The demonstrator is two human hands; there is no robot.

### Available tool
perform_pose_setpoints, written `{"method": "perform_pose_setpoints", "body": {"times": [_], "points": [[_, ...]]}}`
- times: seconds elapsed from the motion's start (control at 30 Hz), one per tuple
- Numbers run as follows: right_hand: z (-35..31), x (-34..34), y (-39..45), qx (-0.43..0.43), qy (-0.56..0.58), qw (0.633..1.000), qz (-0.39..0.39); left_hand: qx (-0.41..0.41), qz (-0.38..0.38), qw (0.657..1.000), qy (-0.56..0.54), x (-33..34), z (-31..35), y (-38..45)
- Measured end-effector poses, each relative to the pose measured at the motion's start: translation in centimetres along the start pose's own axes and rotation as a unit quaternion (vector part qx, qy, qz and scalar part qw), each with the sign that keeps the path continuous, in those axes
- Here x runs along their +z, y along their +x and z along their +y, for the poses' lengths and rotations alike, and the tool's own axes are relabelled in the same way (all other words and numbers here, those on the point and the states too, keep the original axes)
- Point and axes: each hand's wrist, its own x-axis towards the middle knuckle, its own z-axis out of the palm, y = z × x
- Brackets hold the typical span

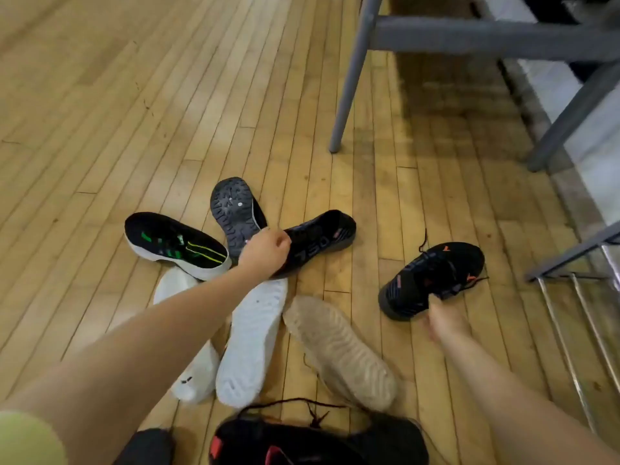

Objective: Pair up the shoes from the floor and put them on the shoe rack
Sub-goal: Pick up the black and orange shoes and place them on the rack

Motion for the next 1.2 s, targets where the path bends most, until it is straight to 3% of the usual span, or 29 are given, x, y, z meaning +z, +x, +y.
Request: {"method": "perform_pose_setpoints", "body": {"times": [0.1,0.2,0.3,0.4,0.5,0.67,0.83,1.0,1.2], "points": [[0.4,2.1,1.9,0.022,0.153,0.987,-0.040,-0.019,0.076,0.996,0.036,0.5,-3.9,1.2],[1.1,3.0,2.6,0.021,0.204,0.976,-0.068,-0.092,0.027,0.994,0.044,0.7,-7.0,0.7],[1.7,2.8,2.1,0.018,0.224,0.972,-0.065,-0.173,0.002,0.980,-0.102,0.5,-7.7,-0.5],[1.7,3.2,1.4,0.032,0.258,0.964,-0.060,-0.266,-0.039,0.911,-0.312,0.5,-6.8,-1.8],[1.1,3.9,1.2,0.042,0.296,0.953,-0.050,-0.283,-0.063,0.893,-0.343,0.9,-6.3,-2.1],[0.5,3.6,2.2,0.010,0.313,0.949,-0.025,-0.304,-0.037,0.866,-0.396,1.3,-5.9,-1.3],[0.9,2.8,3.2,-0.008,0.281,0.960,-0.020,-0.278,0.025,0.899,-0.337,2.5,-6.2,-1.2],[1.2,1.6,3.6,-0.019,0.250,0.968,-0.015,-0.156,0.110,0.913,-0.361,1.1,-3.7,-0.6],[5.6,-1.1,3.3,-0.041,0.243,0.969,0.003,-0.039,0.080,0.917,-0.388,-0.8,1.4,1.5]]}}
